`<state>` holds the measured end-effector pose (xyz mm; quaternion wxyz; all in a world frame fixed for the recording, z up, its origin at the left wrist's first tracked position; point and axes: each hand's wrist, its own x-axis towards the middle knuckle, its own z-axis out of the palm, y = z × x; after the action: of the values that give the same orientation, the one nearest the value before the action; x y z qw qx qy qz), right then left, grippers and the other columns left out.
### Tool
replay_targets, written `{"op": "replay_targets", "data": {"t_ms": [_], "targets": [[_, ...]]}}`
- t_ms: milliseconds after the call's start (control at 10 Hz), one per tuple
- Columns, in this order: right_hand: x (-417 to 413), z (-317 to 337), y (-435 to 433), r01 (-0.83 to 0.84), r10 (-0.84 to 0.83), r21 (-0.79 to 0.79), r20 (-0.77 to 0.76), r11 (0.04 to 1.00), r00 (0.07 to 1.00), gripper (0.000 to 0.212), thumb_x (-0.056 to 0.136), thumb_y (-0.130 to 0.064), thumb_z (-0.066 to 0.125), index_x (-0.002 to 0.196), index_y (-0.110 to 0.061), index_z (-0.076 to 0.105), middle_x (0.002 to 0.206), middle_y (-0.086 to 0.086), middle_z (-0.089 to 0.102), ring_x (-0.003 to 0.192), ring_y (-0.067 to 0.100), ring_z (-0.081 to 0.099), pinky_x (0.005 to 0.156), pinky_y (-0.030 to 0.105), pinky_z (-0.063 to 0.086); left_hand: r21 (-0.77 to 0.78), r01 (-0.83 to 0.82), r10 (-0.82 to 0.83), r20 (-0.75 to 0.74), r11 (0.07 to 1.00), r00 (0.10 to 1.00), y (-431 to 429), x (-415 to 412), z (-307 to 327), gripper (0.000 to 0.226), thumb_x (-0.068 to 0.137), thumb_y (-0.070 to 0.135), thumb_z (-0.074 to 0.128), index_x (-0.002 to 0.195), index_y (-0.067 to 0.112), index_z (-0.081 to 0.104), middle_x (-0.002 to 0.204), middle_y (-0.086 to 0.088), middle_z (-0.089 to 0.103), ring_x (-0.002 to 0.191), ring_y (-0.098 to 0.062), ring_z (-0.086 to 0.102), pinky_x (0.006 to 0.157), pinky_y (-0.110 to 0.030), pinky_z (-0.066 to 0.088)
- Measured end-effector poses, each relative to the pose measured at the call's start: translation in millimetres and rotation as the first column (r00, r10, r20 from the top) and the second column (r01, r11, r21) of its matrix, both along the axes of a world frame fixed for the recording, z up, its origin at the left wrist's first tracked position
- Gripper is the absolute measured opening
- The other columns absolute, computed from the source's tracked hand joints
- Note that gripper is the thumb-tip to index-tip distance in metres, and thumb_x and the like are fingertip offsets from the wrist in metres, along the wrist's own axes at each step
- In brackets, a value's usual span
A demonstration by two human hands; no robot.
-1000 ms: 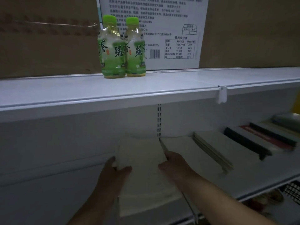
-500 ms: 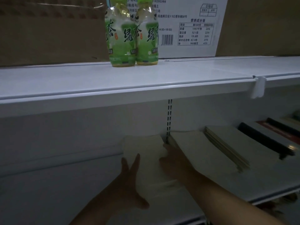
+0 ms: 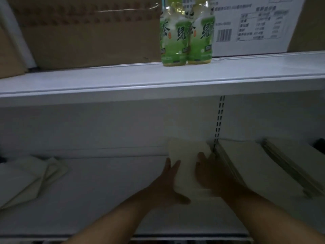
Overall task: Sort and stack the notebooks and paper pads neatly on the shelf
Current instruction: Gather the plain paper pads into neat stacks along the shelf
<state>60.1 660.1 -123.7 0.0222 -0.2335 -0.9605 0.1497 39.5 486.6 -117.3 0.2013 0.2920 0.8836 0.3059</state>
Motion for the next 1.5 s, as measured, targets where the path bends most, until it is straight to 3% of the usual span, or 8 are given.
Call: {"op": "replay_targets", "data": {"t_ms": [300,500,600,800,1000,1200,1400,1500], "targets": [[0,47,-38,-0.104,0.068,0.393,0.105,0.914,0.992,0.056,0.096,-0.055,0.015,0.148,-0.040,0.000,0.158,0.014,-0.008,0.144,0.038,0.004,0.116,0.054,0.008,-0.195,-0.028,-0.024,-0.260,0.980,0.965,-76,-5,20,0.070,0.095,0.056,0.033,0.152,0.028,0.003,0.160,0.006,-0.002,0.147,-0.010,-0.002,0.118,-0.030,0.000],[-22,37,-174,-0.491,0.514,0.388,0.050,0.780,0.856,0.111,0.057,-0.075,-0.037,0.149,-0.035,0.011,0.156,0.012,0.021,0.143,0.027,0.024,0.117,0.041,0.020,-0.309,-0.263,0.179,-0.274,0.914,0.945,-230,-34,10,0.058,0.098,0.047,0.035,0.150,0.025,0.020,0.159,0.002,0.010,0.147,-0.016,0.001,0.117,-0.032,-0.003],[-31,20,-258,-0.602,0.588,0.261,0.139,0.754,0.797,0.068,0.089,-0.067,0.002,0.150,-0.037,0.003,0.159,0.003,0.012,0.144,0.021,0.018,0.115,0.032,0.019,-0.230,-0.372,0.302,-0.288,0.899,0.909,-309,-38,0,0.052,0.097,0.039,0.043,0.145,0.025,0.030,0.155,0.001,0.022,0.143,-0.018,0.020,0.113,-0.024,0.017],[-65,-26,-419,-0.655,0.641,0.023,0.182,0.755,0.746,0.060,0.098,-0.049,0.029,0.151,-0.027,0.010,0.155,-0.001,0.022,0.139,0.023,0.026,0.114,0.035,0.023,-0.109,-0.426,0.377,-0.308,0.898,0.873,-457,-45,-19,0.039,0.094,0.016,0.046,0.132,0.012,0.053,0.139,-0.007,0.047,0.128,-0.023,0.044,0.103,-0.020,0.036],[-78,-45,-467,-0.297,0.282,-0.247,-0.095,0.922,0.955,0.056,0.094,-0.054,0.036,0.142,-0.027,0.033,0.145,-0.006,0.042,0.133,0.016,0.038,0.116,0.037,0.015,-0.245,-0.515,0.368,-0.461,0.822,0.807,-518,-68,-46,0.054,0.098,0.034,0.032,0.148,0.016,0.022,0.159,-0.005,0.009,0.147,-0.024,-0.001,0.118,-0.042,0.004],[-70,-36,-467,-0.219,0.125,-0.588,-0.197,0.778,0.972,0.060,0.089,-0.042,0.058,0.141,-0.020,0.037,0.134,-0.005,0.051,0.118,0.015,0.051,0.094,0.022,0.037,-0.190,-0.332,0.196,-0.510,0.924,0.838,-486,-46,-45,0.067,0.080,0.050,0.011,0.130,0.026,0.049,0.130,0.002,0.051,0.128,-0.017,0.037,0.117,-0.040,0.002],[-69,-30,-464,-0.229,0.024,-0.673,-0.300,0.703,0.954,0.045,0.083,-0.004,0.063,0.124,-0.020,0.054,0.122,0.006,0.061,0.096,0.019,0.060,0.085,0.037,0.053,0.120,-0.224,0.252,-0.362,0.967,0.897,-495,-47,-34,0.042,0.089,0.022,0.053,0.131,0.022,0.052,0.134,0.002,0.049,0.127,-0.015,0.040,0.101,-0.015,0.029],[-64,-14,-464,-0.332,-0.043,-0.839,-0.387,0.432,0.921,0.046,0.083,0.008,0.057,0.115,-0.024,0.063,0.115,0.004,0.067,0.100,0.024,0.064,0.089,0.042,0.053,0.123,-0.322,0.343,-0.428,0.939,0.836,-520,-66,-16,0.061,0.086,0.025,0.060,0.141,0.024,0.035,0.147,0.003,0.032,0.140,-0.016,0.023,0.110,-0.017,0.016]]}}
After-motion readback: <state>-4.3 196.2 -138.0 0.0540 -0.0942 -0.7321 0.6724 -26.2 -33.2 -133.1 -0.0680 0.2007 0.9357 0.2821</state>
